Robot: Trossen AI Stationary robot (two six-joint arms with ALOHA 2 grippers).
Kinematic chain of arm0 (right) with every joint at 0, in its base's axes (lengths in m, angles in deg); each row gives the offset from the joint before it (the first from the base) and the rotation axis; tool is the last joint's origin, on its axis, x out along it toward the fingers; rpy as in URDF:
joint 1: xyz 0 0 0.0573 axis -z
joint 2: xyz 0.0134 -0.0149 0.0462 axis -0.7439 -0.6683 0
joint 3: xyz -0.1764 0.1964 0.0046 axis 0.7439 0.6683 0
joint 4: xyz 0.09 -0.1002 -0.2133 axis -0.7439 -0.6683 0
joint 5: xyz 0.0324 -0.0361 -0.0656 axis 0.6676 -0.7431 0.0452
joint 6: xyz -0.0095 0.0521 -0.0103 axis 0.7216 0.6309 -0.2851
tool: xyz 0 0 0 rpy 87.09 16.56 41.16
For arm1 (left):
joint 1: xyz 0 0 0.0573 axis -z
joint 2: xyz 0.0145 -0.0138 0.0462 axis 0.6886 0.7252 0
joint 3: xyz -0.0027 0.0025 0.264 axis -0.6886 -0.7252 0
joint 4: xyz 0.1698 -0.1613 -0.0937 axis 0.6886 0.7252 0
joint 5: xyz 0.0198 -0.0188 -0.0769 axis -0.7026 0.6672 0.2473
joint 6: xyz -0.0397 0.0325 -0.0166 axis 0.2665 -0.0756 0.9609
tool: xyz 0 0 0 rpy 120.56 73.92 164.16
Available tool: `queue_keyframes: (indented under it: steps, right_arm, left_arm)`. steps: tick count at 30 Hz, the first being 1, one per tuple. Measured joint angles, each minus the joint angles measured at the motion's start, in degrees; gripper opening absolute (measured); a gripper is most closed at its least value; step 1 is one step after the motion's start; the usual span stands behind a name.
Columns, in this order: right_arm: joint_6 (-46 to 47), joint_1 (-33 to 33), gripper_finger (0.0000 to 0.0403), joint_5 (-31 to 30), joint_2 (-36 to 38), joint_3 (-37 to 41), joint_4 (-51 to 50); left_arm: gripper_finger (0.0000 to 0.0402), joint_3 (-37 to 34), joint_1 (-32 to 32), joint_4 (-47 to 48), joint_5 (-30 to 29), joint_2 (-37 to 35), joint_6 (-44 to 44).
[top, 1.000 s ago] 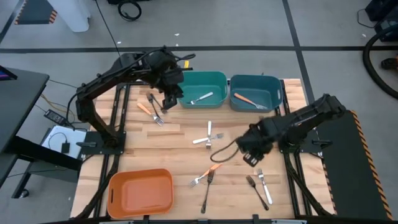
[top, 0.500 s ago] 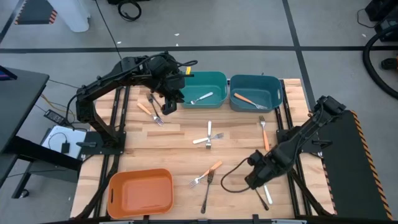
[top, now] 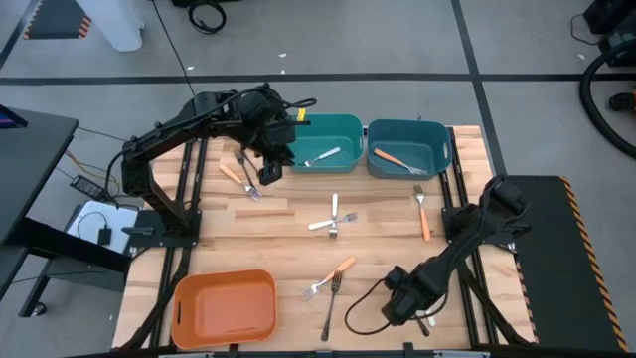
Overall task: Sort silverware by color (type)
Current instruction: Put the black fork into the orange bin
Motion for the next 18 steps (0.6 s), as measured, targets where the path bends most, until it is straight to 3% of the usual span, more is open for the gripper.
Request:
queue_keyframes:
  steps: [18]
  right_arm:
    - [-1.4,-0.4,0.0121,-0.6,-1.5,0.0,-2.7]
  left_arm:
    - [0.0101,0.0,0.0,0.0,0.0,0.0,-0.1]
